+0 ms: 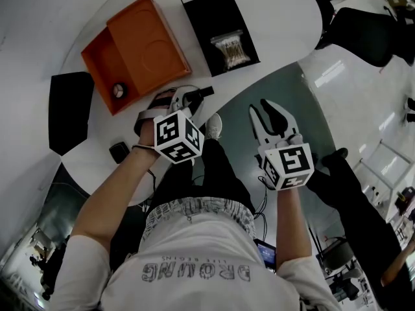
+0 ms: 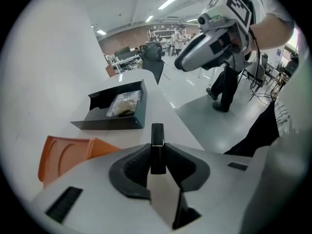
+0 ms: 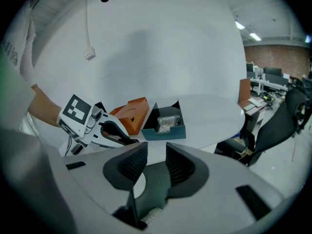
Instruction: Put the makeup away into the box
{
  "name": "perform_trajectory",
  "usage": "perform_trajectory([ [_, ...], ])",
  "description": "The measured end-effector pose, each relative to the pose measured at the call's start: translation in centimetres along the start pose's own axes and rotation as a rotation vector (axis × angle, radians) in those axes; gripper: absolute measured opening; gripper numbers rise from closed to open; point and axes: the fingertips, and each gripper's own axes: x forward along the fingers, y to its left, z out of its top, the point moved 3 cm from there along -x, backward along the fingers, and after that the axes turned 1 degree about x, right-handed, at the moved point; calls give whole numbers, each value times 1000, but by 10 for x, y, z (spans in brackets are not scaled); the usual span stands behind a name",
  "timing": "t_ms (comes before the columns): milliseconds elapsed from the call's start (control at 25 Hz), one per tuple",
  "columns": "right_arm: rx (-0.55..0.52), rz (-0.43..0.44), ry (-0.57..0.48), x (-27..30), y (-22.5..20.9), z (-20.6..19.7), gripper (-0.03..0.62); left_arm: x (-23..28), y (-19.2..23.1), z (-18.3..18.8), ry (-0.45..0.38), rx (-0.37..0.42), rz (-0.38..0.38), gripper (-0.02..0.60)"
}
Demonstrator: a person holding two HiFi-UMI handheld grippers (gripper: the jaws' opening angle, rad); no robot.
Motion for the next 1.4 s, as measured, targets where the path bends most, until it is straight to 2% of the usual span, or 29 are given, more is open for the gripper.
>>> perform_trajectory([
  [240,-36,19,-13,7,24,12,126,-36,0,4,-75,-33,37,104],
  [680,-135,101,-28,34,96,50,126,-120,37,-32,-134,-112,177,104],
  [1080,-204,170,-28,69,143,77,126,-153,80,-84,-112,-191,278,104],
  [1400,-231,206,-14,94,151,91,126,-147,111,-122,-71,-277,320,104],
])
